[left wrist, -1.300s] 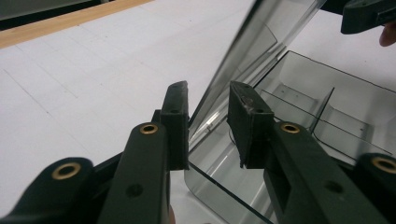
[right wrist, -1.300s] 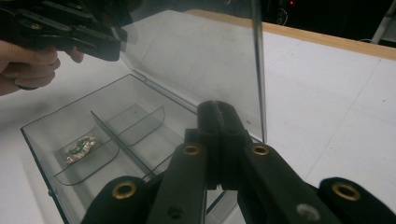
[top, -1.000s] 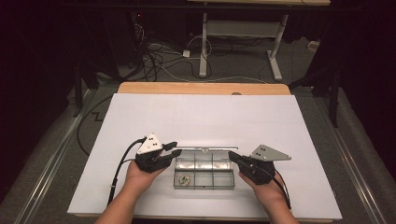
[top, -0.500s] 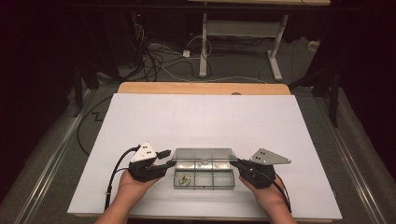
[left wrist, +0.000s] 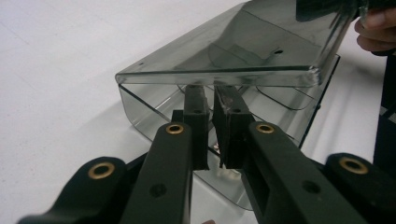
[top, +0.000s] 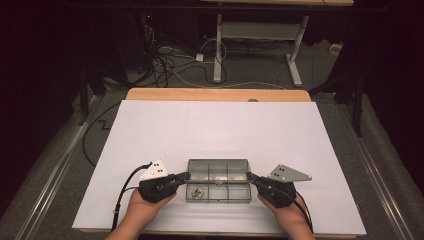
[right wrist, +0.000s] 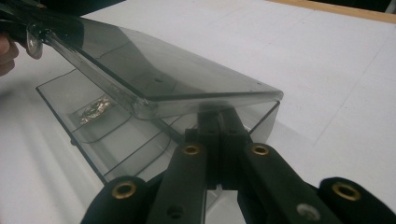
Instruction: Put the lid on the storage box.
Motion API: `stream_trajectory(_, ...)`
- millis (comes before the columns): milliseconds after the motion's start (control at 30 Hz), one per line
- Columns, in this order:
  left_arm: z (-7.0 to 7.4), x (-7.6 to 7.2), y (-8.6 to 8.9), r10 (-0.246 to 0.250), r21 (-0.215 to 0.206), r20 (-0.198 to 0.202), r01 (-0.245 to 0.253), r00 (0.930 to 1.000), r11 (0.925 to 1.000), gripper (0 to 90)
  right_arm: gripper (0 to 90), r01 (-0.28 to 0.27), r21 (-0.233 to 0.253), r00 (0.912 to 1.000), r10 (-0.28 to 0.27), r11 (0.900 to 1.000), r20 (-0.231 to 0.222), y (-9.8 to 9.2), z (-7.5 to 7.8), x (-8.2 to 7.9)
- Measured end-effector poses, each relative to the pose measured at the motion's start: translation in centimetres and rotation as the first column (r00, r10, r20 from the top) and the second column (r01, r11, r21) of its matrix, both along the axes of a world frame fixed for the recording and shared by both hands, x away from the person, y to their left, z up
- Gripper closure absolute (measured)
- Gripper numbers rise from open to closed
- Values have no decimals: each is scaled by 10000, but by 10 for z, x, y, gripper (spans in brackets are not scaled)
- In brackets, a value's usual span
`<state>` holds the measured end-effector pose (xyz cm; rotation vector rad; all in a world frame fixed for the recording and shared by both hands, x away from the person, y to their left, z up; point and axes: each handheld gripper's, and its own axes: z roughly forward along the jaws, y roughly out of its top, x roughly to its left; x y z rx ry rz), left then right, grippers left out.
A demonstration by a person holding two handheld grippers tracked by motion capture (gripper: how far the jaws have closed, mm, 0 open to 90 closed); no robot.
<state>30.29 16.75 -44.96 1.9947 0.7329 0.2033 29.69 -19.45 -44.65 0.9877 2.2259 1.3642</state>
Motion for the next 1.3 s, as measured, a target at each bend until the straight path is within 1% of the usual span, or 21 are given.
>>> stream_trajectory(33,0,-1,-1,-33,10,-15,33,10000,10000,819,900,3,7,10000,-3,10000,9,-1,0,-1)
stream_trajectory(133,-2,-3,-2,-103,177,1,103,9999,9998,818,851,77,15,9999,-77,10000,-127,-6,-1,-2)
stream_trajectory(267,-3,-6,-3,-176,375,57,174,9998,9991,818,774,380,4,9987,-379,9993,-352,-15,-6,-1)
stream_trajectory(300,-3,-7,-2,-188,397,64,186,9998,9990,817,734,511,-82,9979,-514,9987,-405,-17,-7,-1)
stream_trajectory(400,-3,-10,-2,-174,617,196,162,9997,9980,817,634,981,-681,9925,-1026,9928,-666,-21,-13,1)
stream_trajectory(433,-3,-12,-1,-187,665,211,173,9996,9976,817,585,1084,-794,9906,-1145,9909,-755,-23,-15,2)
stream_trajectory(467,-4,-12,-1,-201,690,226,185,9995,9974,817,528,1265,-951,9865,-1352,9874,-919,-25,-17,3)
stream_trajectory(500,-4,-14,0,-212,747,233,194,9995,9970,817,488,1330,-1096,9852,-1435,9850,-942,-26,-18,3)
stream_trajectory(533,-4,-14,0,-212,768,235,194,9995,9969,817,432,1487,-1322,9828,-1612,9800,-896,-28,-20,3)
stream_trajectory(567,-4,-15,1,-214,775,230,195,9995,9968,817,381,1539,-1403,9816,-1675,9781,-911,-29,-21,3)
stream_trajectory(600,-5,-15,1,-215,781,208,199,9996,9968,817,327,1543,-1325,9795,-1692,9791,-1094,-31,-22,3)
stream_trajectory(667,-5,-16,1,-230,833,200,213,9995,9963,817,250,1645,-1167,9769,-1781,9794,-1178,-36,-24,3)
stream_trajectory(767,-5,-17,2,-248,839,195,231,9995,9962,817,49,1895,-1288,9704,-2057,9734,-1267,-41,-25,2)
stream_trajectory(800,-5,-18,3,-226,845,185,210,9996,9962,817,0,1980,-1365,9672,-2161,9707,-1337,-41,-25,2)
stream_trajectory(867,-7,-18,4,-217,871,146,204,9997,9960,817,0,2072,-1517,9632,-2287,9665,-1413,-43,-26,2)
stream_trajectory(967,-9,-19,3,-244,1047,100,232,9997,9942,817,0,2010,-1515,9638,-2230,9678,-1458,-44,-28,2)
stream_trajectory(1033,-11,-20,2,-145,965,-68,151,9999,9952,817,0,2011,-1489,9635,-2229,9682,-1483,-44,-28,1)
stream_trajectory(1067,-12,-19,3,-235,1208,37,228,9997,9924,817,0,1996,-1476,9639,-2211,9687,-1480,-43,-28,2)
stream_trajectory(1100,-13,-19,3,-213,1213,-4,212,9998,9924,817,0,1946,-1477,9657,-2158,9697,-1443,-43,-28,2)
stream_trajectory(1233,-18,-15,7,-15,1206,-173,35,9998,9927,817,0,1920,-1478,9648,-2142,9702,-1525,-42,-28,2)
stream_trajectory(1300,-20,-11,11,142,989,-306,-112,9994,9950,817,0,1905,-1462,9650,-2125,9707,-1537,-42,-28,2)
